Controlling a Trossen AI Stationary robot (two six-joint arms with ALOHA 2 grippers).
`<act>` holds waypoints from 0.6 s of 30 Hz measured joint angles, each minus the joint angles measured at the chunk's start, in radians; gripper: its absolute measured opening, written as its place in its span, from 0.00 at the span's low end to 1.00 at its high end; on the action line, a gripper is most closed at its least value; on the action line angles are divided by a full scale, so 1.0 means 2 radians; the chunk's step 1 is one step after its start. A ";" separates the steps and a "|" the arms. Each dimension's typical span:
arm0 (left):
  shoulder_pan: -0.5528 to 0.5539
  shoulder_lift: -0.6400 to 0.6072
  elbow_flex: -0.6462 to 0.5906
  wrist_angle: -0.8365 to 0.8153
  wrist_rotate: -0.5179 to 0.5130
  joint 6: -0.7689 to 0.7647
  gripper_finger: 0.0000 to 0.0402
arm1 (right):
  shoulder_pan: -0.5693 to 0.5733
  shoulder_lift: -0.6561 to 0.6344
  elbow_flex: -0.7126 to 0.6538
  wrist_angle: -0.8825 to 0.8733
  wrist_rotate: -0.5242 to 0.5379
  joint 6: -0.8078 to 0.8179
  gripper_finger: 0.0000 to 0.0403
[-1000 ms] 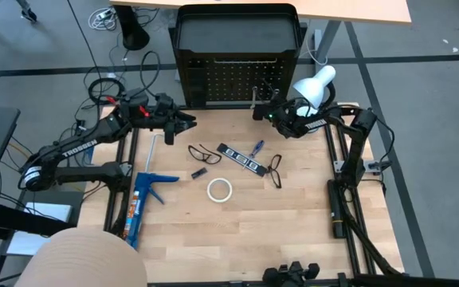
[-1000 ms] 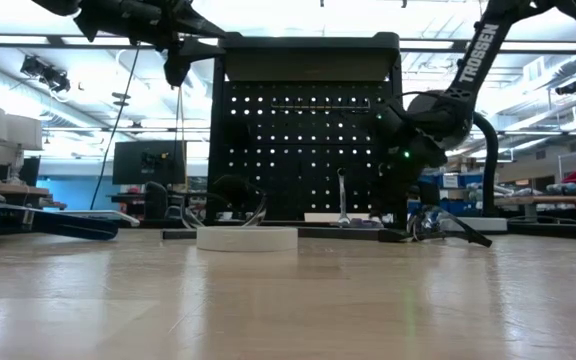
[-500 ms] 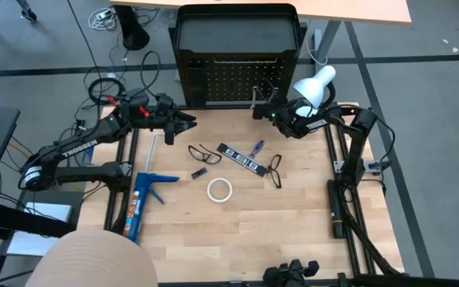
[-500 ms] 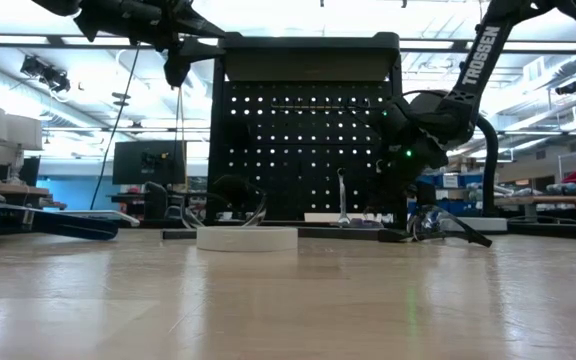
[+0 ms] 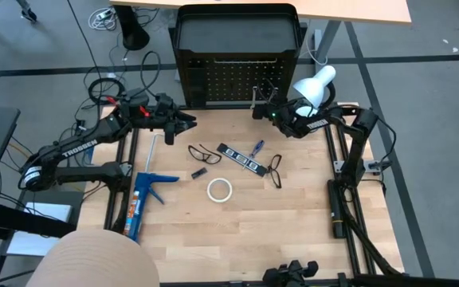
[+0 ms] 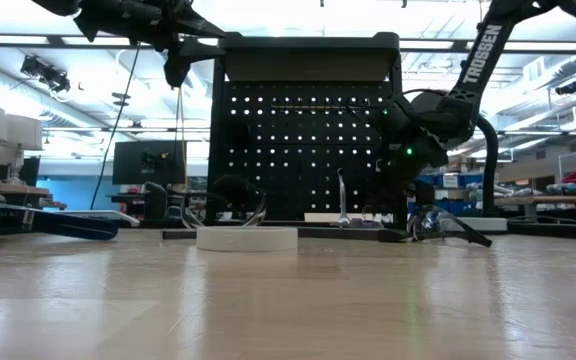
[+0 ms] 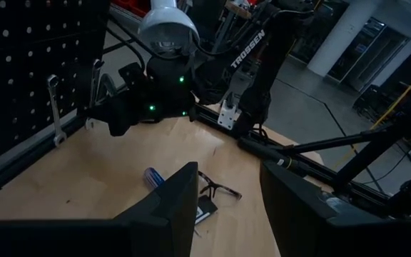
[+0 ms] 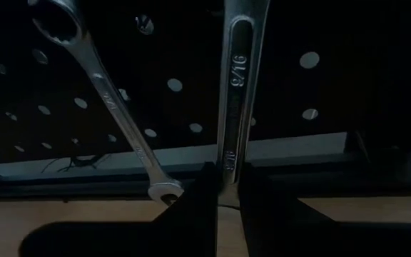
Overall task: Hang tools onto peg board
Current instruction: Unhang the right wrench from the peg board
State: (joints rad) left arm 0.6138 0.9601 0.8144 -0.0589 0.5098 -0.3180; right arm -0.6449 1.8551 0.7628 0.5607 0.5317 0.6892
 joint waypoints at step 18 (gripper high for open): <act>0.000 0.000 0.000 0.001 0.000 0.010 0.39 | -0.006 -0.070 0.000 -0.115 -0.044 0.026 0.11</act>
State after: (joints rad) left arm 0.6140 0.9600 0.8146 -0.0569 0.5098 -0.2989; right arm -0.6567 1.7149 0.7624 0.3313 0.4442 0.7404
